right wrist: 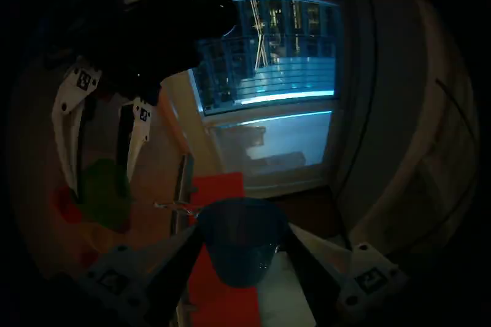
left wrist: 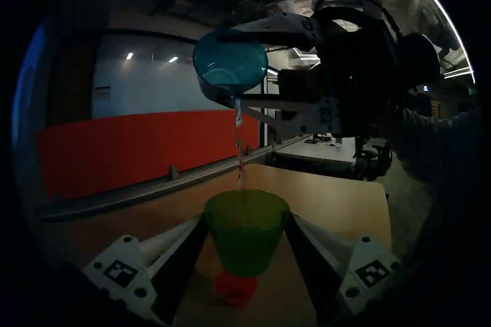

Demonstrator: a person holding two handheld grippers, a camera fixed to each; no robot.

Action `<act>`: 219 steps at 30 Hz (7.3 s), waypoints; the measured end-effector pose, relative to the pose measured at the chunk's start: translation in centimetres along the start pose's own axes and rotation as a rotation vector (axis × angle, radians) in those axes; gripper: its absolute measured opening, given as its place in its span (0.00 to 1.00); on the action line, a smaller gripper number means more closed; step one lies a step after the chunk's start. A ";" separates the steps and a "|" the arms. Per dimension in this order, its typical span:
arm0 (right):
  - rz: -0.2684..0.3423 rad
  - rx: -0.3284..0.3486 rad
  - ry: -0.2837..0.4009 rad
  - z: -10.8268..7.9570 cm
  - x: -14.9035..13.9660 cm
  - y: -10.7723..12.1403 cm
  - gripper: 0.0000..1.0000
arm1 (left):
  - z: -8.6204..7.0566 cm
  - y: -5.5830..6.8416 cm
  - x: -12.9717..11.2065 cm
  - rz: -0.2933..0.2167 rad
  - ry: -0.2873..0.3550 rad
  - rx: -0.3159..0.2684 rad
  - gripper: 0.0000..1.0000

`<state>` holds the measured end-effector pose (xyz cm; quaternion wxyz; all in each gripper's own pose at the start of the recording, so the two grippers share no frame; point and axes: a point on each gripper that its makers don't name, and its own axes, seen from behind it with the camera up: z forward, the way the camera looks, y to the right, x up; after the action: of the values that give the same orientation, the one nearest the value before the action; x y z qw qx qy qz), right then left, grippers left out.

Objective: Pour water

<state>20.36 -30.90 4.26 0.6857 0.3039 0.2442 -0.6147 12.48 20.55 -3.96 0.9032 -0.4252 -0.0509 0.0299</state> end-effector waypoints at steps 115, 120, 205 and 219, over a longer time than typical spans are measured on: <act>1.329 0.108 0.027 -2.5 2.6 -1.7 0.90 | -0.2 -1.3 1.1 0.020 0.021 0.046 0.87; 1.336 0.102 0.006 -3.0 1.6 -2.2 0.90 | -0.5 -1.7 1.3 0.022 0.022 0.056 0.87; 1.368 0.227 -0.280 -14.2 -7.4 -14.9 0.92 | -4.0 -5.6 -3.6 0.043 -0.168 0.144 0.87; 1.343 0.336 -0.345 -14.1 -7.7 -20.0 0.92 | -3.6 -5.9 -8.2 0.041 -0.305 0.111 0.87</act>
<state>0.14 -16.64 -2.40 0.8889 0.3885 -0.2059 -0.1284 4.79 13.22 -2.19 0.9063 -0.3662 -0.1769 0.1152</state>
